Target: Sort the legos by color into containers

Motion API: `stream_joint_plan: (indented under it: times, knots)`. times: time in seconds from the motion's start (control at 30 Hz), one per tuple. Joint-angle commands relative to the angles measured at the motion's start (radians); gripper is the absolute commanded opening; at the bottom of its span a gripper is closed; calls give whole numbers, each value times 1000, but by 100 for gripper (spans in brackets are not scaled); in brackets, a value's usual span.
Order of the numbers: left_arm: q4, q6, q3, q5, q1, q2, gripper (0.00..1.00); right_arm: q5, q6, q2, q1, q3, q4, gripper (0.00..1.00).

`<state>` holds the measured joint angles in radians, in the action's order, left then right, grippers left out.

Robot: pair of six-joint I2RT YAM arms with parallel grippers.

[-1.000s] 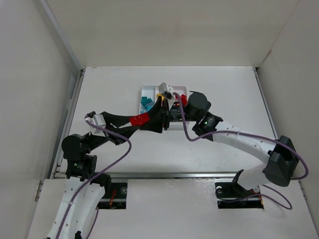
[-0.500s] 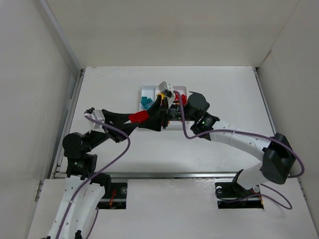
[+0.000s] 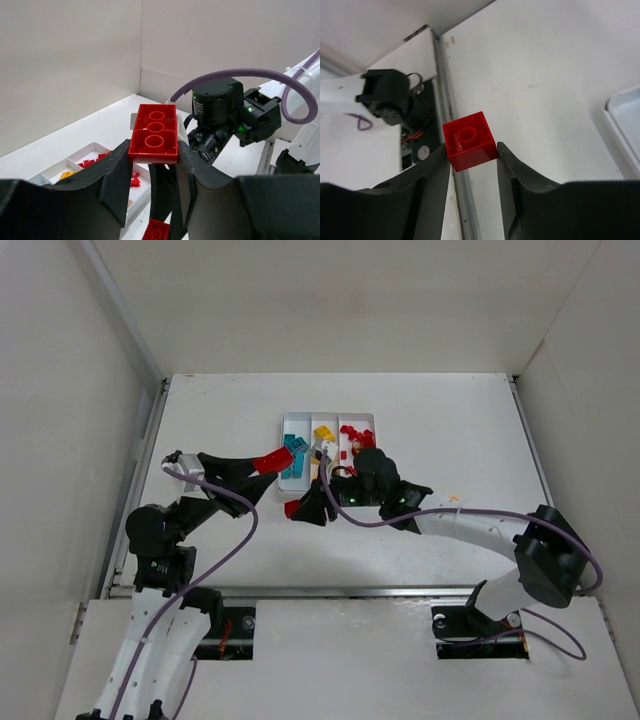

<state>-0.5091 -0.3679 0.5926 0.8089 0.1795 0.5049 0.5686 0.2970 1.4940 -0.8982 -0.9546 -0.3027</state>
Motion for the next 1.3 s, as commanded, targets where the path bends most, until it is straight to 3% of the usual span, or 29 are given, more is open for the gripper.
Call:
stream_joint_plan:
  times: [0.0, 0.03, 0.13, 0.23, 0.4, 0.73, 0.87, 0.97, 1.0, 1.1, 1.27]
  knots:
    - [-28, 35, 32, -31, 5, -29, 0, -161, -44, -61, 7, -58, 63, 0]
    - [-7, 56, 32, -45, 5, -41, 0, -343, -44, -61, 22, -68, 141, 0]
    - [114, 157, 32, -146, 5, -65, 0, -694, -4, -55, 68, -136, 278, 0]
    - [260, 228, 21, -278, 5, -75, 0, -827, -4, 50, 168, -284, 482, 0]
    - [412, 293, 1, -402, 5, -85, 0, -843, -81, 326, 275, -574, 706, 0]
    - [432, 302, -30, -412, 5, -124, 0, -1045, -167, 563, 295, -780, 649, 0]
    - [442, 302, -30, -402, 5, -124, 0, -1010, -212, 635, 295, -864, 649, 0]
    - [442, 302, -30, -402, 5, -115, 0, -1036, -213, 706, 295, -924, 736, 40]
    - [442, 302, -30, -402, 5, -115, 0, -1046, -213, 730, 295, -949, 752, 60]
    - [442, 311, -30, -392, 5, -115, 0, -1075, -213, 717, 295, -938, 774, 77]
    - [442, 320, -30, -381, 5, -106, 0, -1063, -200, 617, 306, -892, 764, 80]
